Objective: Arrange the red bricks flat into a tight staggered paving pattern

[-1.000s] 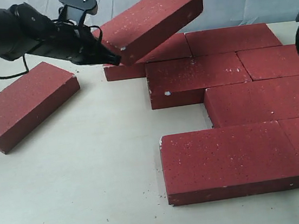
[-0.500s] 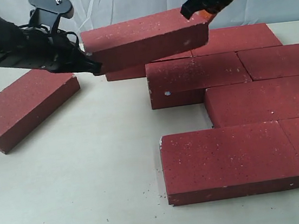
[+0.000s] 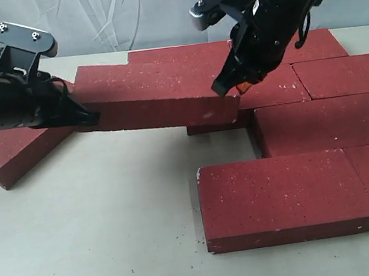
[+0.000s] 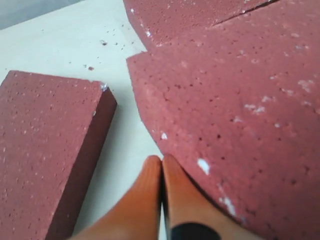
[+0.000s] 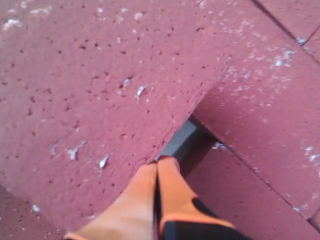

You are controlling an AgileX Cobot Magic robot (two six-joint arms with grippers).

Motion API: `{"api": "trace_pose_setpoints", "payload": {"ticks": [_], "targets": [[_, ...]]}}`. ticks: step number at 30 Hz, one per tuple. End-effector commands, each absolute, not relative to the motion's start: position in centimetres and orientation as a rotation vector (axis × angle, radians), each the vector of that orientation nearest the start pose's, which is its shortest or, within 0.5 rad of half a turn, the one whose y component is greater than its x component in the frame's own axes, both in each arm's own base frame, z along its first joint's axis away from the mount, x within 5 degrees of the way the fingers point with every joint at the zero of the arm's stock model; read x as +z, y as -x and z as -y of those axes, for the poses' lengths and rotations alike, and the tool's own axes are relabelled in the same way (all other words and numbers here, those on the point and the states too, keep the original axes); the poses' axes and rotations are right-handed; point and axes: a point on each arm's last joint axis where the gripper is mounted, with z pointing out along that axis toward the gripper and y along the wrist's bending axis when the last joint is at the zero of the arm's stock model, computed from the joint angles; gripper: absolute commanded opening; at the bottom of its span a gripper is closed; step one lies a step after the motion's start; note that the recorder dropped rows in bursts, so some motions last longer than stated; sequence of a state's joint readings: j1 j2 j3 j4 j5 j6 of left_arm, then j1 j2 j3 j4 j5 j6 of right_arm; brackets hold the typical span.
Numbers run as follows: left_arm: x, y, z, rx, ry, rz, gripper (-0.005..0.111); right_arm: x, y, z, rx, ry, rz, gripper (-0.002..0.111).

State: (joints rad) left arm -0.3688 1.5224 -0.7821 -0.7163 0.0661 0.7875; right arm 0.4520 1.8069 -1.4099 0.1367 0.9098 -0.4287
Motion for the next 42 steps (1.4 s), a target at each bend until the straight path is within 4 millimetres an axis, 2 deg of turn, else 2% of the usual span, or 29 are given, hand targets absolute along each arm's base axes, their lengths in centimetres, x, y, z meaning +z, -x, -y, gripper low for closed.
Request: {"api": "trace_pose_setpoints", "payload": {"ticks": [1,8,11,16,20,28,33,42], "targets": [[20.4,-26.4,11.2,-0.226,-0.496,-2.259,0.0,25.1,-32.1,-21.6,0.361,1.074,-2.456,-0.001],[18.9,-24.7,9.8,-0.144,-0.451,-2.259,0.0,24.2,-31.0,-24.6,0.399,1.113,-2.4,-0.001],[18.0,-24.2,9.1,-0.105,-0.464,-2.277,0.0,23.1,-30.7,-25.6,0.407,1.142,-2.411,-0.001],[16.7,-23.8,6.3,-0.039,-0.358,-2.338,0.0,21.6,-30.5,-27.2,0.411,1.168,-2.391,-0.001],[16.0,-23.4,4.9,-0.012,-0.307,-2.373,0.0,20.4,-31.0,-27.5,0.4,1.156,-2.39,-0.001],[15.9,-23.5,3.8,0.021,-0.273,-2.377,0.0,17.8,-31.5,-27.8,0.364,1.184,-2.428,-0.001],[15.8,-23.5,3.7,0.043,-0.322,-2.373,0.0,17.6,-31.6,-26.8,0.216,1.282,-2.434,-0.001],[16.2,-23.8,3.4,0.097,-0.338,-2.321,0.0,19.5,-31.3,-25.5,0.074,1.34,-2.422,-0.001]]}}
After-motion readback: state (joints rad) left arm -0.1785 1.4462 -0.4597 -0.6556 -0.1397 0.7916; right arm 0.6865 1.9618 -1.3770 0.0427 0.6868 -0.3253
